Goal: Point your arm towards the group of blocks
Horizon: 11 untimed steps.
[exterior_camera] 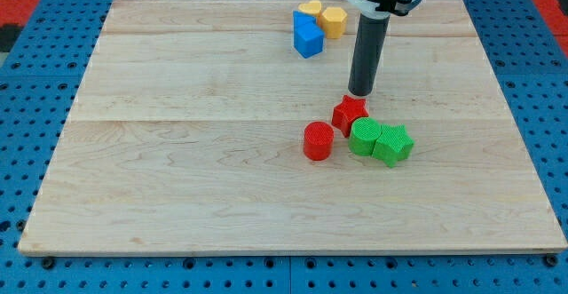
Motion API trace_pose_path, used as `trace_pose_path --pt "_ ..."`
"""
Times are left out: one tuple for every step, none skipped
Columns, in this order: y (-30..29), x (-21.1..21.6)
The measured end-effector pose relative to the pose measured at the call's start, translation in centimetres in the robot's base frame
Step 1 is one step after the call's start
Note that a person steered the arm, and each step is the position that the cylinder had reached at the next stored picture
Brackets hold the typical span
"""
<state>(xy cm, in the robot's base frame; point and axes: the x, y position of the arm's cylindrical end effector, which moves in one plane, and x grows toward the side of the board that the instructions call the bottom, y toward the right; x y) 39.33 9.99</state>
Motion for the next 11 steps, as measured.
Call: trace_pose_path --pt "0.0 0.0" --pt "0.0 1.6" --pt "-2.9 1.9" --pt "-9.6 4.7" --pt "-10.4 10.0" --pt "-14.6 11.6" --pt "-17.8 16.4" --pt "-11.2 19.9" --pt "-9.2 15.7" --pt "-0.8 12.9" --pt "1.7 11.0"
